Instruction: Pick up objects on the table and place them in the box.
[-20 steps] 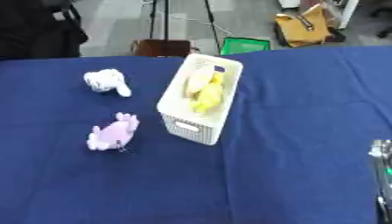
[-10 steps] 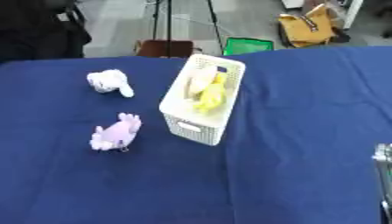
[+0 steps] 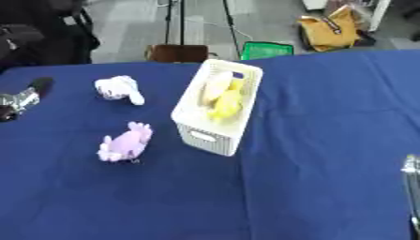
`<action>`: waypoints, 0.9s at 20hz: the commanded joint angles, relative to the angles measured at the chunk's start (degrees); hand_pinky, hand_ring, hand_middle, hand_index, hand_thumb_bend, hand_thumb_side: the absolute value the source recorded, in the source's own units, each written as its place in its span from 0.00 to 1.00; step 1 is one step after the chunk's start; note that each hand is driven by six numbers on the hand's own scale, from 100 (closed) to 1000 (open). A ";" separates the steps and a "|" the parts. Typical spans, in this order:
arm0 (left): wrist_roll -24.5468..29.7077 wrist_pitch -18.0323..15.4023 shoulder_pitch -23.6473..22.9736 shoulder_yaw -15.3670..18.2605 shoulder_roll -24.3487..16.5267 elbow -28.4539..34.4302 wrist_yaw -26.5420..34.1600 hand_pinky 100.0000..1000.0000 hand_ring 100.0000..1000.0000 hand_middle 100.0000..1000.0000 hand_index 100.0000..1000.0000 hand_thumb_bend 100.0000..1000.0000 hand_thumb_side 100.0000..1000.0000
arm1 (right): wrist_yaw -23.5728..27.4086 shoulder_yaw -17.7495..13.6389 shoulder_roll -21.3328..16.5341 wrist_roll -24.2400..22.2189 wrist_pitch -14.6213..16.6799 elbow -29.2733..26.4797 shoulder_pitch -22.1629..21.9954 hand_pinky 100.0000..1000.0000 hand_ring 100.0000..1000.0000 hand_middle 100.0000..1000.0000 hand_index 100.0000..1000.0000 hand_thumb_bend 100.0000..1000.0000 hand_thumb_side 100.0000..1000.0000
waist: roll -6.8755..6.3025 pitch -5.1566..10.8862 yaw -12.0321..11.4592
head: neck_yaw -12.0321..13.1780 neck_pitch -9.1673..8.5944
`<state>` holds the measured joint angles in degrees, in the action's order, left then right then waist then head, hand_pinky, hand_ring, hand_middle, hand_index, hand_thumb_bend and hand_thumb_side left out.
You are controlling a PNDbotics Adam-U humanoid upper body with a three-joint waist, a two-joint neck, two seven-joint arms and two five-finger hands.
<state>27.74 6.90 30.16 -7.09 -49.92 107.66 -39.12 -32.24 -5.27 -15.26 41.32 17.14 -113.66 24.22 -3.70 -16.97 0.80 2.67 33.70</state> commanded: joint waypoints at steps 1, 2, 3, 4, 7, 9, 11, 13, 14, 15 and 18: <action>5.65 1.26 1.90 -0.24 -2.28 -0.90 0.83 0.88 0.93 0.94 1.00 0.46 0.92 | 0.49 0.07 -0.48 -0.34 0.16 -0.93 0.47 0.80 0.74 0.62 0.72 0.00 0.94 | 0.00 1.40 0.01 | 0.20 0.65; 6.62 1.57 2.14 -0.22 -2.24 -0.87 0.93 0.88 0.93 0.94 1.00 0.46 0.92 | 0.51 0.06 -0.48 -0.36 0.18 -0.93 0.45 0.80 0.74 0.62 0.72 0.00 0.94 | -0.01 1.41 -0.01 | 0.19 0.68; 7.32 1.91 2.29 -0.39 -2.26 -1.03 0.84 0.87 0.91 0.93 1.00 0.62 0.90 | 0.55 0.10 -0.49 -0.39 0.20 -0.93 0.45 0.80 0.74 0.62 0.72 0.00 0.94 | -0.04 1.42 0.09 | 0.23 0.69; 8.09 2.48 2.54 -1.15 -2.25 -1.82 0.36 0.87 0.91 0.93 1.00 0.63 0.89 | 0.63 0.21 -0.47 -0.45 0.24 -0.93 0.49 0.80 0.74 0.62 0.72 0.00 0.94 | -0.09 1.44 0.34 | 0.37 0.74; 10.54 2.94 4.28 -3.18 -1.31 -4.22 -1.74 0.87 0.91 0.93 1.00 0.61 0.88 | 0.84 0.37 -0.42 -0.63 0.34 -0.93 0.47 0.80 0.74 0.62 0.72 0.00 0.94 | -0.13 1.51 0.57 | 0.47 0.83; 12.26 2.66 4.86 -3.56 -0.76 -4.81 -2.48 0.88 0.92 0.94 1.00 0.56 0.84 | 0.92 0.40 -0.41 -0.70 0.38 -0.93 0.48 0.80 0.74 0.62 0.72 0.00 0.94 | -0.12 1.51 0.63 | 0.50 0.84; 14.01 2.86 5.98 -4.64 -0.12 -6.70 -2.11 0.88 0.92 0.93 1.00 0.42 0.81 | 1.04 0.52 -0.33 -0.82 0.43 -0.93 0.50 0.80 0.74 0.62 0.72 0.00 0.93 | -0.11 1.58 0.72 | 0.68 0.90; 15.78 2.91 7.10 -5.00 0.62 -8.18 -2.45 0.88 0.92 0.94 1.00 0.42 0.80 | 1.14 0.55 -0.24 -0.90 0.44 -0.93 0.44 0.80 0.75 0.62 0.72 0.00 0.93 | -0.08 1.59 0.76 | 0.75 0.86; 16.67 2.90 7.48 -5.26 1.04 -8.83 -2.47 0.88 0.92 0.94 1.00 0.42 0.79 | 1.21 0.57 -0.19 -0.92 0.42 -0.93 0.43 0.80 0.75 0.62 0.72 0.00 0.93 | -0.06 1.59 0.84 | 0.78 0.79; 17.49 2.88 7.83 -5.50 1.41 -9.37 -2.48 0.87 0.92 0.93 1.00 0.42 0.78 | 1.26 0.59 -0.15 -0.94 0.41 -0.93 0.41 0.80 0.75 0.62 0.72 0.00 0.93 | -0.04 1.59 0.88 | 0.83 0.77; 19.14 2.83 8.66 -6.20 2.50 -10.72 -2.64 0.87 0.92 0.93 1.00 0.42 0.78 | 1.40 0.63 -0.05 -0.96 0.42 -0.93 0.40 0.80 0.75 0.62 0.72 0.00 0.93 | 0.00 1.59 0.96 | 0.95 0.71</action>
<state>46.09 9.72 37.73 -13.48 -46.56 97.10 -41.47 -31.30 -4.82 -14.82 40.50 17.48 -113.66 24.18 -3.79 -16.79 1.76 3.46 34.22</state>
